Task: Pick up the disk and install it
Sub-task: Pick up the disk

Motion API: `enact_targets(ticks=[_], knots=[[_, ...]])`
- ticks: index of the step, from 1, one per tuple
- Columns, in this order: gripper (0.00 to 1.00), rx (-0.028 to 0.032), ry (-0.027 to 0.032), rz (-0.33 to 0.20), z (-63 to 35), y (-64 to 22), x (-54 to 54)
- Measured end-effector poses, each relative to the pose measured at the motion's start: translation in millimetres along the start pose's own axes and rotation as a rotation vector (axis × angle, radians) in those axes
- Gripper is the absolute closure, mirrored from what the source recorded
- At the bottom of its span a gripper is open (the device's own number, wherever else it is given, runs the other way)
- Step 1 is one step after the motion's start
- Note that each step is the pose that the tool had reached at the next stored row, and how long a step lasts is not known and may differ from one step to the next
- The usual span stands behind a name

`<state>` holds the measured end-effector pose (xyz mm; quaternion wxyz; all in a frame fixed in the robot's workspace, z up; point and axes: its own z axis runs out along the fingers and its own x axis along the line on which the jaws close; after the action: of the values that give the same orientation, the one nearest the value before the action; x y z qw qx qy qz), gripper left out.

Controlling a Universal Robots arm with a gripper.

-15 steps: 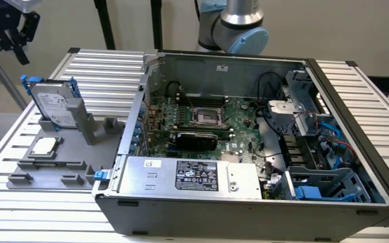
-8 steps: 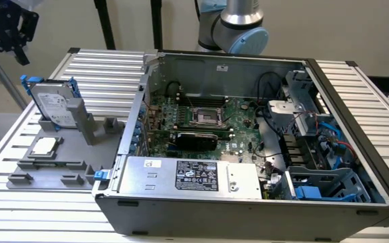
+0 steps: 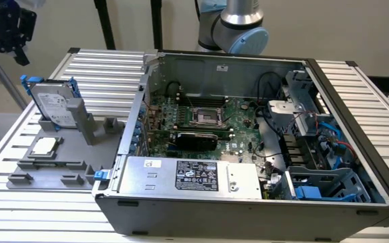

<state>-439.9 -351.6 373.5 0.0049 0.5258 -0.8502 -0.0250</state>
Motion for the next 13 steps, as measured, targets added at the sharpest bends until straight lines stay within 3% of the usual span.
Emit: enact_targets(ticks=[8, 13], knots=[[0.89, -0.0027, 0.007, -0.145, 0.6, 0.0, 0.0], [0.89, -0.0048, 0.0085, -0.221, 1.1, -0.1, -0.1]])
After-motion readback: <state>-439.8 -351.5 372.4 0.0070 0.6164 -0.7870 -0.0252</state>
